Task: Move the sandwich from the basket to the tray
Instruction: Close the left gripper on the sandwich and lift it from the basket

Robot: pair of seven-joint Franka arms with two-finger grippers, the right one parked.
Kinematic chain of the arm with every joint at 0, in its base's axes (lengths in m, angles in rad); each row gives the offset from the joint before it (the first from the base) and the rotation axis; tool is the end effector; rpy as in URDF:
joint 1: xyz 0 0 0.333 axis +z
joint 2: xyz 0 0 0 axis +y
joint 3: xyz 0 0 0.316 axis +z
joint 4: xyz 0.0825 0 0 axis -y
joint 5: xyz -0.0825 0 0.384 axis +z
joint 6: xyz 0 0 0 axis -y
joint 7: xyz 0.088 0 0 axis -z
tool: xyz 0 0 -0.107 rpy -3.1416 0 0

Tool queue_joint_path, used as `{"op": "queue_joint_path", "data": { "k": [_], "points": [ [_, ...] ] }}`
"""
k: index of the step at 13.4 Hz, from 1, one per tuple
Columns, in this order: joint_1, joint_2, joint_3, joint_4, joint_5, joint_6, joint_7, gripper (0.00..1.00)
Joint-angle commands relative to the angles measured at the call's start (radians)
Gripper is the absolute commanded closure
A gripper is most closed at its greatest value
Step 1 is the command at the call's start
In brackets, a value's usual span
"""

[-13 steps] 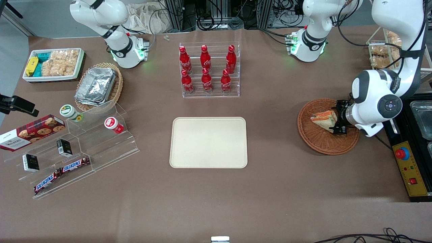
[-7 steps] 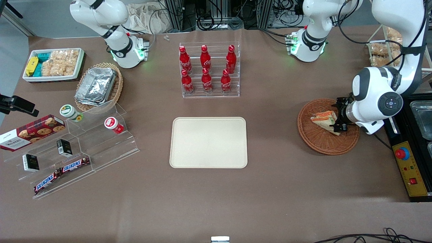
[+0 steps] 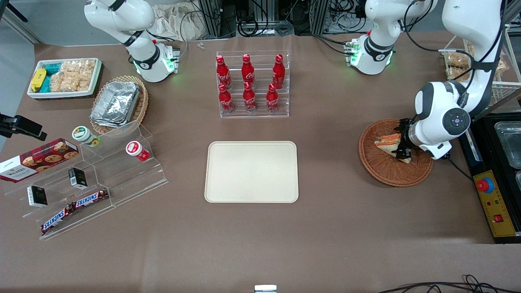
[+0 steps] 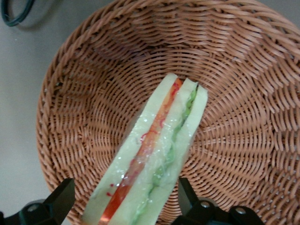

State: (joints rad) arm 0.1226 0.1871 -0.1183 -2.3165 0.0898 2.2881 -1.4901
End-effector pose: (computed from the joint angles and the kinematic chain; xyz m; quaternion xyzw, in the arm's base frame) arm 0.4981 0.0033 0.2461 -0.7514 -0.6509 0.0652 0.0863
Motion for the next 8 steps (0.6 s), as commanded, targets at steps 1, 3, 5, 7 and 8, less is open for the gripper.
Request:
{"op": "queue_joint_path", "data": {
  "k": [1, 3, 5, 7, 8],
  "points": [
    [0.003, 0.018, -0.003, 0.017, 0.018, 0.037, -0.038, 1.00],
    [0.003, 0.034, -0.004, 0.046, 0.016, 0.033, -0.048, 1.00],
    [0.002, 0.032, -0.006, 0.080, 0.015, 0.001, -0.038, 1.00],
    [-0.006, 0.023, -0.011, 0.194, 0.013, -0.153, -0.013, 1.00],
    [-0.015, 0.029, -0.020, 0.282, 0.010, -0.274, 0.032, 1.00]
  ]
}}
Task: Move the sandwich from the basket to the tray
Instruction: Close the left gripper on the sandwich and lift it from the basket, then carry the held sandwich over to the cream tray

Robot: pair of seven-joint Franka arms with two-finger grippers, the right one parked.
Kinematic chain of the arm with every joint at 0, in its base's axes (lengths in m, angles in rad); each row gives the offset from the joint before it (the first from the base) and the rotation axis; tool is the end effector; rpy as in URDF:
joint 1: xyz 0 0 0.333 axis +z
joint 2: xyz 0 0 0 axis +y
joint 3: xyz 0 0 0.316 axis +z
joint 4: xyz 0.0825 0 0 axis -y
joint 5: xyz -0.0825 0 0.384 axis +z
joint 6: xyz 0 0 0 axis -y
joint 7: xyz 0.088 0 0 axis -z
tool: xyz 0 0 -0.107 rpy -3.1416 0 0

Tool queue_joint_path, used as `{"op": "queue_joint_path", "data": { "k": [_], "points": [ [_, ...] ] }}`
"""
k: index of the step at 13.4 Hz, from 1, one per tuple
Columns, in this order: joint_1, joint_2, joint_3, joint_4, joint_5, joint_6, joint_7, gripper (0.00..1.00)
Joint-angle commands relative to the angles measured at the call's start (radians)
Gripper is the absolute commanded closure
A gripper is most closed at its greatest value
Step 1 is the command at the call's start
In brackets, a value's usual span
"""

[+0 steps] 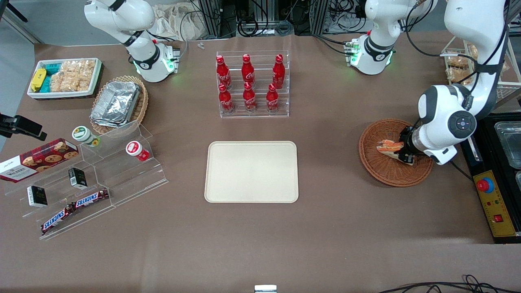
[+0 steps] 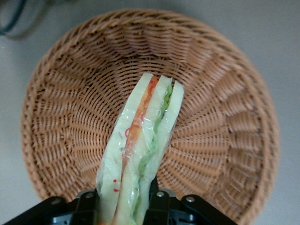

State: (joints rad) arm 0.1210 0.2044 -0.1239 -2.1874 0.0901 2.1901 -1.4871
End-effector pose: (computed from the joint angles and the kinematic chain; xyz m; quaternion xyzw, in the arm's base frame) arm 0.5320 0.0017 0.2793 -0.7529 -0.6502 0.0587 0.0831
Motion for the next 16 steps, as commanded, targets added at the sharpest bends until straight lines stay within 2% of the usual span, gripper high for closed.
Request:
{"op": "queue_joint_path", "data": {
  "k": [1, 2, 5, 7, 9, 10, 13, 15, 16],
  "points": [
    [-0.032, 0.015, -0.029, 0.248, -0.006, -0.281, 0.069, 1.00],
    [-0.043, 0.018, -0.036, 0.343, -0.010, -0.365, 0.091, 1.00],
    [-0.113, 0.097, -0.071, 0.646, -0.093, -0.548, 0.190, 1.00],
    [-0.209, 0.173, -0.112, 0.791, -0.081, -0.576, 0.389, 1.00],
    [-0.332, 0.272, -0.112, 0.878, -0.081, -0.560, 0.572, 1.00],
    [-0.393, 0.333, -0.112, 0.920, -0.079, -0.517, 0.574, 1.00],
    [-0.521, 0.478, -0.111, 0.923, -0.069, -0.292, 0.591, 1.00],
    [-0.581, 0.556, -0.112, 0.922, 0.011, -0.199, 0.584, 1.00],
    [-0.601, 0.587, -0.112, 0.922, 0.017, -0.178, 0.582, 1.00]
  ]
}}
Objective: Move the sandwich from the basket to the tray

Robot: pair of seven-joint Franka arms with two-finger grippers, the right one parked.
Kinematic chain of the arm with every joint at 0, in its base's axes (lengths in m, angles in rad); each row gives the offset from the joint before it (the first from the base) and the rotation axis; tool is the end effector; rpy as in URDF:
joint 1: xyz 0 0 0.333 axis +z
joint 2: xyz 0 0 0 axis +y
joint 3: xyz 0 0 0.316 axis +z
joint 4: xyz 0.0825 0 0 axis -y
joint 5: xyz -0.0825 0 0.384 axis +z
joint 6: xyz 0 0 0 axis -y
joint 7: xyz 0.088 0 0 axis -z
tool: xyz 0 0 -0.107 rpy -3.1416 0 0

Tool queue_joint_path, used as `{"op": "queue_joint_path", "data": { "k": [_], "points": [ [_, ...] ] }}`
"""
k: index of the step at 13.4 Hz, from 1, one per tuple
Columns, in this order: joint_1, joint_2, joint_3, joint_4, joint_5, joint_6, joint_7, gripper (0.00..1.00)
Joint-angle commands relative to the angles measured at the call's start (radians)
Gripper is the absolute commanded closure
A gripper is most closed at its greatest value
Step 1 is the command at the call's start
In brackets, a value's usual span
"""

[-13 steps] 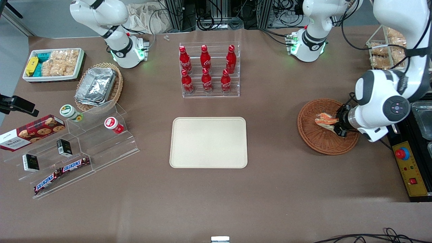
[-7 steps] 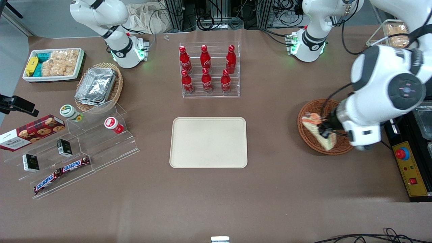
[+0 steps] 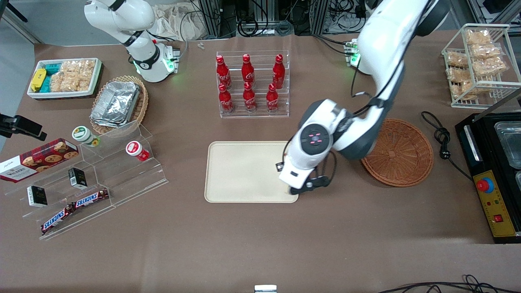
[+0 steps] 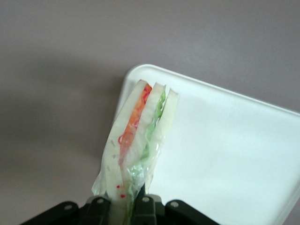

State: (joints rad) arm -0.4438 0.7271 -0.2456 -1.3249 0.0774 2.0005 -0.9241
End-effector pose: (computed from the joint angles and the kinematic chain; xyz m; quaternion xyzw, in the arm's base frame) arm 0.5934 -0.4306 0.3090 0.9904 0.1289 -0.0444 0.0212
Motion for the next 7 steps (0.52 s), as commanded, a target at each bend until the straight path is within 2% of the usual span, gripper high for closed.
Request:
{"op": "queue_joint_path", "data": {
  "k": [1, 3, 4, 5, 6, 7],
  "points": [
    [-0.044, 0.084, 0.011, 0.056, 0.032, 0.020, 0.027, 1.00],
    [-0.047, 0.100, 0.011, 0.055, 0.030, 0.023, 0.027, 1.00],
    [-0.049, 0.103, 0.011, 0.053, 0.032, 0.023, 0.027, 0.95],
    [-0.049, 0.121, 0.011, 0.055, 0.030, 0.026, 0.027, 0.54],
    [-0.050, 0.127, 0.011, 0.055, 0.030, 0.043, 0.024, 0.16],
    [-0.050, 0.123, 0.011, 0.055, 0.032, 0.049, 0.021, 0.00]
  ]
}}
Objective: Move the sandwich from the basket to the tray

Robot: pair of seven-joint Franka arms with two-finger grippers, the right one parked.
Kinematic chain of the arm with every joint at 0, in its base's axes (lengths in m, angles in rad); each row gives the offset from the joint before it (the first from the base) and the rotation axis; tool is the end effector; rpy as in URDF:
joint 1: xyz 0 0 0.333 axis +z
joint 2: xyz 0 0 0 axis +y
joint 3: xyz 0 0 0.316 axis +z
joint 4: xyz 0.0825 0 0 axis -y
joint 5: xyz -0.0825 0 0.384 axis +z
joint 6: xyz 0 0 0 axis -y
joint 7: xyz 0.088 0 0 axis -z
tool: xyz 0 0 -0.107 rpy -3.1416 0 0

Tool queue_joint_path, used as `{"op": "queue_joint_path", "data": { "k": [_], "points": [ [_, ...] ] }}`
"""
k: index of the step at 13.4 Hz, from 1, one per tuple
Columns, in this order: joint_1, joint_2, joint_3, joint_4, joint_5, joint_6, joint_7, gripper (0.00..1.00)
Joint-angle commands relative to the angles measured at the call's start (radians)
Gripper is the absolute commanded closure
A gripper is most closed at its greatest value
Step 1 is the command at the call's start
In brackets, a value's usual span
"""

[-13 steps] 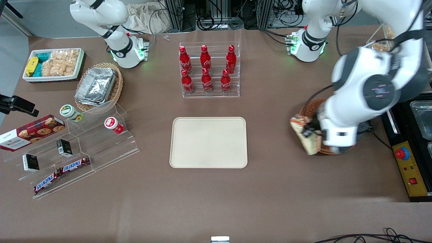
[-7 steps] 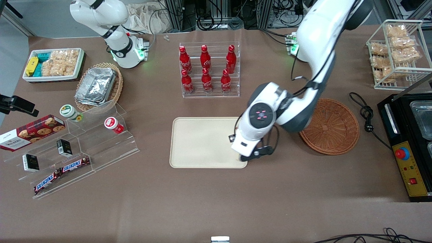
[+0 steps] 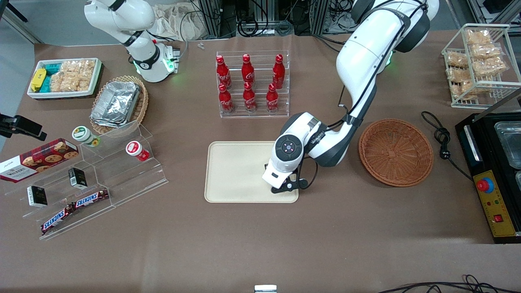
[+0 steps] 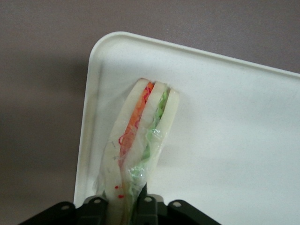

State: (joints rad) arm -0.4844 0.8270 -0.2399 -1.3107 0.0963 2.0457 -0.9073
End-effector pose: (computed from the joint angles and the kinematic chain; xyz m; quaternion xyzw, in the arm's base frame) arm 0.5804 -0.4525 0.2463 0.9931 0.1020 -0.0582 0.0071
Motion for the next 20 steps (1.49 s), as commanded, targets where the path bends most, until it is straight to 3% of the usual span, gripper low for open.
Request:
{"op": "queue_joint_path", "data": {
  "k": [1, 5, 10, 13, 16, 17, 18, 20],
  "points": [
    [-0.008, 0.017, 0.008, 0.042, 0.014, 0.004, 0.002, 0.00],
    [0.036, -0.113, 0.013, 0.042, 0.014, -0.028, -0.008, 0.00],
    [0.183, -0.322, 0.008, 0.010, -0.007, -0.254, 0.105, 0.00],
    [0.282, -0.526, 0.008, -0.178, -0.058, -0.271, 0.186, 0.00],
    [0.403, -0.713, 0.013, -0.365, -0.102, -0.275, 0.408, 0.00],
    [0.417, -0.768, 0.037, -0.410, -0.121, -0.286, 0.511, 0.00],
    [0.396, -0.802, 0.129, -0.438, -0.128, -0.320, 0.615, 0.00],
    [0.366, -0.809, 0.198, -0.427, -0.119, -0.392, 0.715, 0.00]
  ]
}}
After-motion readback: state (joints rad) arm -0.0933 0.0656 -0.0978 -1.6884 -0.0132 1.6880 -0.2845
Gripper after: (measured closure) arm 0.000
